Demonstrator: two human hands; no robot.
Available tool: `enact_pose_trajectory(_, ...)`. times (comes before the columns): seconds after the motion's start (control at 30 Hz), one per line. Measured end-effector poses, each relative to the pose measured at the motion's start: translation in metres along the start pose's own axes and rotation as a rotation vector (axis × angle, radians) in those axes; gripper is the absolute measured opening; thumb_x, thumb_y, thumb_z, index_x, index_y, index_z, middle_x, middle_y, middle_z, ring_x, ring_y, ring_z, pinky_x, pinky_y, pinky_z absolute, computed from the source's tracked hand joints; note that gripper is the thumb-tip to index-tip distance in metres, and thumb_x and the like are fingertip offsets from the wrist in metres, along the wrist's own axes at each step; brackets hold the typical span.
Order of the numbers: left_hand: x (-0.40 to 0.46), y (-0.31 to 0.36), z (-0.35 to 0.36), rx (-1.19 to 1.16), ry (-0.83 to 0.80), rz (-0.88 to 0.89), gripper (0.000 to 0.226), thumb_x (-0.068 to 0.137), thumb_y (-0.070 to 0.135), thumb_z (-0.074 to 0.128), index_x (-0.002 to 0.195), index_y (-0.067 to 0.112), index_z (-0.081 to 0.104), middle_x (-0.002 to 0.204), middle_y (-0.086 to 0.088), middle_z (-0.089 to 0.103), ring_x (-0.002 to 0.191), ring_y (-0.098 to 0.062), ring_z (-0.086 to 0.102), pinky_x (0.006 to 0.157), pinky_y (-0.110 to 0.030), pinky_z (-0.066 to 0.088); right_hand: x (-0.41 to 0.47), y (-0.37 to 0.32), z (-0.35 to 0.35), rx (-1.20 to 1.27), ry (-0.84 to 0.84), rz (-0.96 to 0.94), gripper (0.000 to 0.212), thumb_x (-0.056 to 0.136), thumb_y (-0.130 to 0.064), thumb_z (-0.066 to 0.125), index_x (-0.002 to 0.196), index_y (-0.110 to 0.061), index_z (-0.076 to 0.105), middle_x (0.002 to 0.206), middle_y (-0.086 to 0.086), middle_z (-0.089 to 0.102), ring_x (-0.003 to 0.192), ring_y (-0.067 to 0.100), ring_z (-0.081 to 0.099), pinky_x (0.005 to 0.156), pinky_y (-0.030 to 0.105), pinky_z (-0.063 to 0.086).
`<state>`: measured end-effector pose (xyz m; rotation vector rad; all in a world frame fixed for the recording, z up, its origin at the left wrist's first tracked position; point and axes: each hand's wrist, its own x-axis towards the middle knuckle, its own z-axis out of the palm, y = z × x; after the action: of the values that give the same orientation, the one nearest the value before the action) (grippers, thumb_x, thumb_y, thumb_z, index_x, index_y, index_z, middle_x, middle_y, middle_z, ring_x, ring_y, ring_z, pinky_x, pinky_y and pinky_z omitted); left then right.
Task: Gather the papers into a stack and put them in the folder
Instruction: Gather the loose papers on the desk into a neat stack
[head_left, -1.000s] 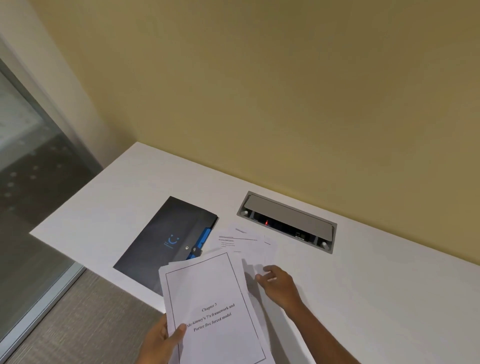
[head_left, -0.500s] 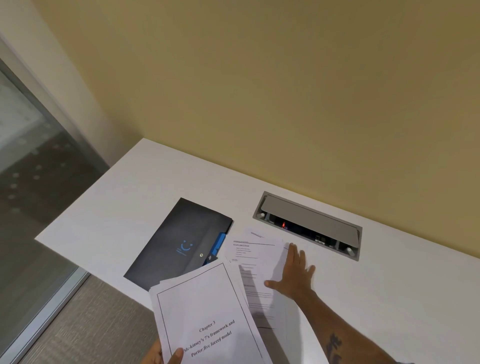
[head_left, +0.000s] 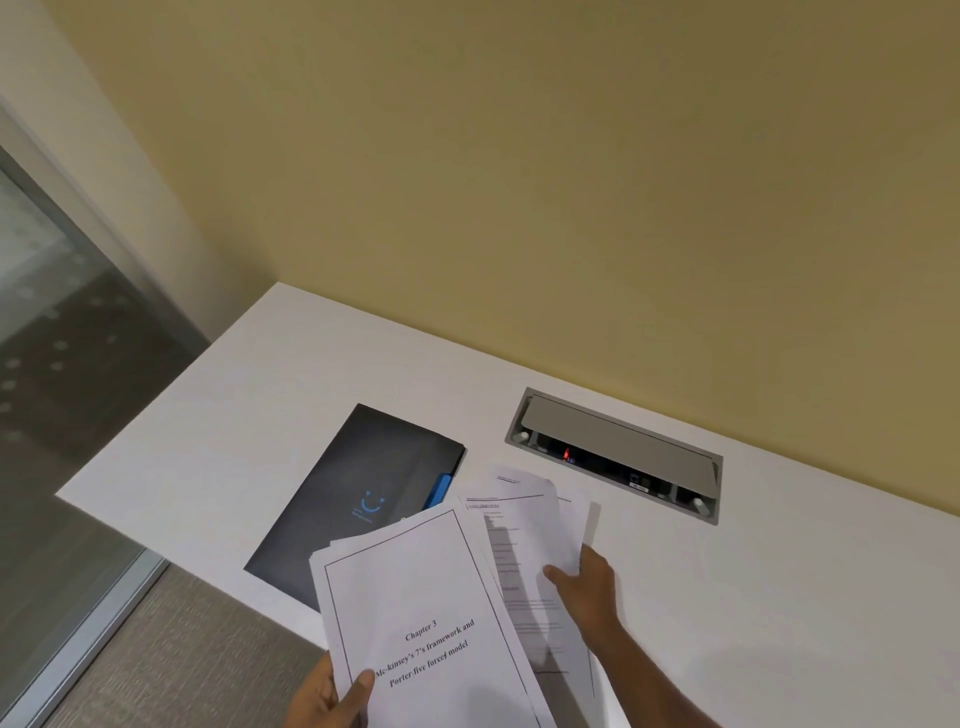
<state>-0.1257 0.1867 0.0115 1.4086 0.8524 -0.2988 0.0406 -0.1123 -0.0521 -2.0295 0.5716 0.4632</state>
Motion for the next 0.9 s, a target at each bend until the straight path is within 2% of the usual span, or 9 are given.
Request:
enact_pose_trajectory(0.07,-0.001,0.003,0.004,0.04,-0.009,0.019,0.048,0.091,-0.008,0.063,0.138,0.003,0.055,0.089,0.008,0.08,0.095,-0.019,0.071,0.07,-0.019,0.058,-0.003,0.013,-0.009,0.03,-0.025,0.001,0.031,0.088,-0.011,0.081,0.117,-0.003,0.07,0.112,0.014,0.076,0.094,0.027,0.074,0.064,0.016,0.053)
enact_pose_trajectory(0.23,-0.004,0.01,0.022,0.082,-0.014,0.052,0.044,0.091,-0.009,0.063,0.134,-0.003,0.059,0.086,0.006,0.081,0.091,-0.02,0.072,0.08,-0.028,0.055,-0.019,0.033,-0.053,0.23,-0.012,0.013,0.034,0.091,-0.021,0.08,0.124,-0.019,0.071,0.106,-0.009,0.078,0.095,0.009,0.073,0.072,0.021,0.056)
enact_pose_trajectory(0.33,-0.006,0.017,0.039,0.112,-0.05,0.064,0.045,0.091,-0.007,0.064,0.135,-0.001,0.057,0.089,0.011,0.079,0.08,0.0,0.074,0.07,-0.016,0.058,-0.032,0.037,-0.085,0.326,-0.033,0.044,0.033,0.089,-0.025,0.082,0.12,-0.027,0.07,0.107,-0.01,0.081,0.097,0.012,0.077,0.083,0.028,0.057)
enact_pose_trajectory(0.47,-0.008,0.035,0.063,0.199,-0.149,0.096,0.054,0.093,0.001,0.065,0.143,0.013,0.048,0.102,0.01,0.075,0.097,-0.008,0.068,0.089,-0.018,0.054,-0.045,0.037,-0.123,0.397,-0.136,0.074,0.028,0.086,-0.027,0.085,0.113,-0.027,0.075,0.105,-0.012,0.082,0.092,0.007,0.08,0.068,0.018,0.061)
enact_pose_trajectory(0.57,-0.008,0.045,0.081,0.321,-0.262,0.107,0.047,0.096,0.009,0.063,0.138,0.022,0.046,0.097,0.019,0.076,0.093,0.006,0.068,0.075,-0.005,0.053,-0.053,0.037,-0.141,0.416,-0.298,0.083,0.043,0.079,-0.034,0.088,0.12,-0.024,0.076,0.115,-0.001,0.081,0.104,0.02,0.079,0.076,0.027,0.064)
enact_pose_trajectory(0.63,-0.012,0.054,0.095,0.406,-0.31,0.105,0.048,0.097,0.025,0.063,0.141,0.023,0.045,0.117,0.012,0.072,0.104,0.0,0.066,0.08,-0.008,0.052,-0.06,0.035,-0.148,0.42,-0.354,0.06,0.05,0.077,-0.037,0.089,0.123,-0.023,0.076,0.12,-0.001,0.08,0.11,0.02,0.077,0.086,0.029,0.063)
enact_pose_trajectory(0.7,-0.013,0.06,0.107,0.466,-0.35,0.096,0.049,0.098,0.034,0.061,0.143,0.022,0.045,0.127,0.01,0.067,0.112,-0.006,0.062,0.095,-0.017,0.05,-0.065,0.034,-0.15,0.422,-0.397,0.015,0.053,0.08,-0.038,0.089,0.127,-0.022,0.073,0.125,-0.001,0.078,0.117,0.018,0.074,0.101,0.037,0.058)
enact_pose_trajectory(0.77,-0.015,0.063,0.118,0.497,-0.386,0.088,0.049,0.098,0.035,0.06,0.143,0.025,0.043,0.124,0.016,0.066,0.109,-0.003,0.062,0.098,-0.019,0.047,-0.072,0.032,-0.15,0.44,-0.447,-0.006,0.054,0.082,-0.038,0.089,0.131,-0.023,0.072,0.131,-0.001,0.075,0.123,0.018,0.071,0.111,0.043,0.052)
enact_pose_trajectory(0.9,-0.014,0.057,0.136,0.488,-0.426,0.071,0.046,0.097,0.032,0.062,0.138,0.029,0.043,0.101,0.032,0.065,0.094,0.011,0.06,0.094,-0.014,0.046,-0.083,0.031,-0.155,0.538,-0.518,0.056,0.044,0.087,-0.033,0.084,0.129,-0.025,0.075,0.135,0.004,0.073,0.127,0.021,0.069,0.109,0.039,0.053)
